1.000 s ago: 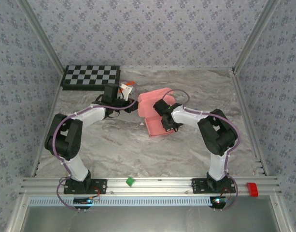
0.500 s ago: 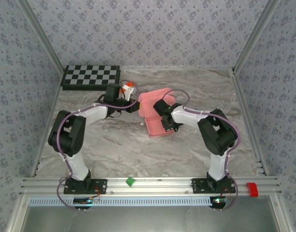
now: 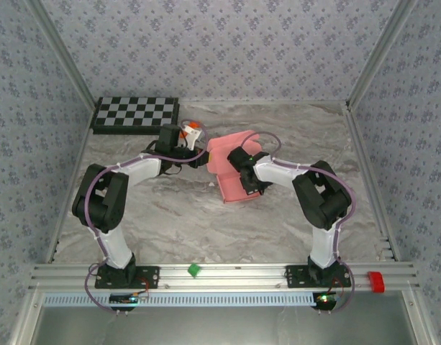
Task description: Fold the paper box
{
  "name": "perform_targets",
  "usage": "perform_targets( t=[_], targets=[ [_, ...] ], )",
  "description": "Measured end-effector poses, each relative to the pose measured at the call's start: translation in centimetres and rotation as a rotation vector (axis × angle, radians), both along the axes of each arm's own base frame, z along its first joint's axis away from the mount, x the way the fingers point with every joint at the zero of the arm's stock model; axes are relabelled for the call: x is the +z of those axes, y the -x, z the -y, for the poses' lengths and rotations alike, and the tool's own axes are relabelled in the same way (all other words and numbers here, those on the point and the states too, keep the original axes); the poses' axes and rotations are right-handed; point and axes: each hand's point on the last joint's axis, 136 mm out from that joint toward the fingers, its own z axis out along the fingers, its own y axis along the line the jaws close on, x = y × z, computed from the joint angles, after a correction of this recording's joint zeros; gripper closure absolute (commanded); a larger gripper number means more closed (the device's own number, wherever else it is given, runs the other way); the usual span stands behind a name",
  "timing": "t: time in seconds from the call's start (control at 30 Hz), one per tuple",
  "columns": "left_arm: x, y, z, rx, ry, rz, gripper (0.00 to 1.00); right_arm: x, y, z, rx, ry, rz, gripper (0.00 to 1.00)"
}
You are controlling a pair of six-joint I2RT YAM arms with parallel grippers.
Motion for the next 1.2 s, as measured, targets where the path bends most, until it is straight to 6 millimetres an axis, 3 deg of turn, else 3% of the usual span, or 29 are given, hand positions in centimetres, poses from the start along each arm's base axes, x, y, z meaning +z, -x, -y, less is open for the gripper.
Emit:
perform_targets(
  t=[0.5, 0.77, 0.9, 1.07, 1.2],
  targets=[
    [0.5, 0.3, 0.4, -0.028, -0.015, 0.046, 1.00, 0.6, 0.1, -1.5, -0.025, -0.146, -0.011, 0.64],
    [0.5, 0.5, 0.7, -0.043, -0.021, 0.057, 0.93, 0.6, -0.1, -2.0, -0.046, -0.195, 0.008, 0.49],
    [0.4, 0.6, 0.8, -0.047, -0.027, 0.058, 0.85, 0.2, 0.2, -1.5, -0.062, -0.194, 0.004, 0.42],
    [0.1, 0.7, 0.7, -0.050, -0.053, 0.069, 0.61, 0.5, 0.4, -0.8, -0.083, -0.222, 0.015, 0.36],
    [0.3, 0.6, 0.6, -0.044, -0.079, 0.094, 0.50, 1.5, 0.3, -0.8, -0.088, -0.275, 0.041, 0.30]
  ],
)
